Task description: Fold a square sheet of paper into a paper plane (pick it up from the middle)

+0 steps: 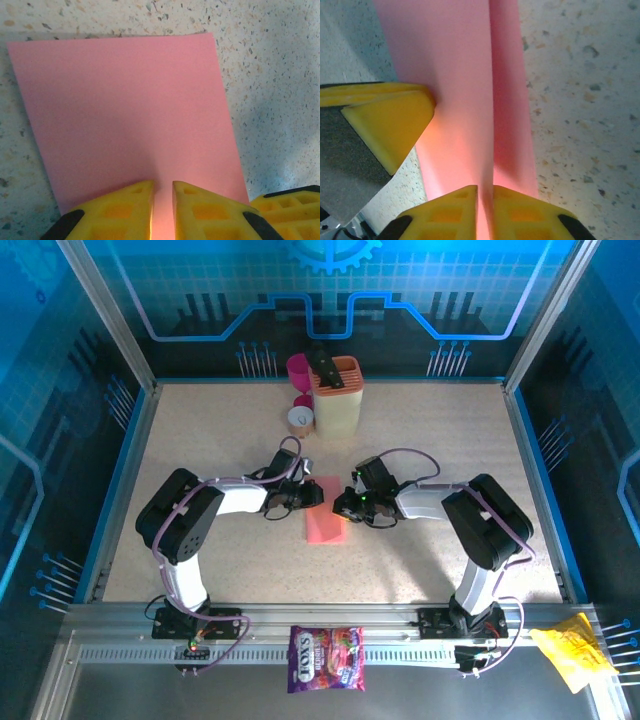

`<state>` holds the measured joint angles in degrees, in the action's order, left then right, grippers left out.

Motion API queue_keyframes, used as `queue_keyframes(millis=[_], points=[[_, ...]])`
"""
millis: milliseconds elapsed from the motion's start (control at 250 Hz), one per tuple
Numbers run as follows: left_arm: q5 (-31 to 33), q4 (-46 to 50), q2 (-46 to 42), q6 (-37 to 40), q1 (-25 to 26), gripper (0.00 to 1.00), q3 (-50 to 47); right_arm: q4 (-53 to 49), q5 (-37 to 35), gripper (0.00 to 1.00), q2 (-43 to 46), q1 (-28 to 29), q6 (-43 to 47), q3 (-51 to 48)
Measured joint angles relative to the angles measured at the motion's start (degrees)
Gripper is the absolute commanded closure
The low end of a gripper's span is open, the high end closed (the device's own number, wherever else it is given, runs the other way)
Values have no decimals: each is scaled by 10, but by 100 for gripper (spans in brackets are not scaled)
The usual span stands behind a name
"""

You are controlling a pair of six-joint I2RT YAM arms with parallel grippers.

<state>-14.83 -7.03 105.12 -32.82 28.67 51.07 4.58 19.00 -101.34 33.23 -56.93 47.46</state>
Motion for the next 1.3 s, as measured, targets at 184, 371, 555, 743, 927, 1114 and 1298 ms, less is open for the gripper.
queue_keyframes(millis=[184, 371, 555, 743, 927, 1114, 1298], points=[[3, 33, -32, 17, 1, 58, 0, 4, -1, 94, 0, 0, -1, -11], [29, 52, -139, 37, 33, 50, -47, 9, -1, 94, 3, 0, -1, -23], [87, 70, -216, 53, 134, 45, -123, 13, -1, 96, 12, 0, -6, -35], [170, 84, -228, 71, 234, 41, -149, 18, -1, 96, 16, 0, -14, -42], [225, 67, -213, 92, 280, 38, -148, 19, -1, 96, 20, 1, -23, -45], [246, 52, -171, 108, 290, 36, -128, 19, -2, 96, 23, 2, -29, -45], [261, 41, -153, 120, 291, 36, -109, 19, -4, 96, 25, 2, -31, -45]])
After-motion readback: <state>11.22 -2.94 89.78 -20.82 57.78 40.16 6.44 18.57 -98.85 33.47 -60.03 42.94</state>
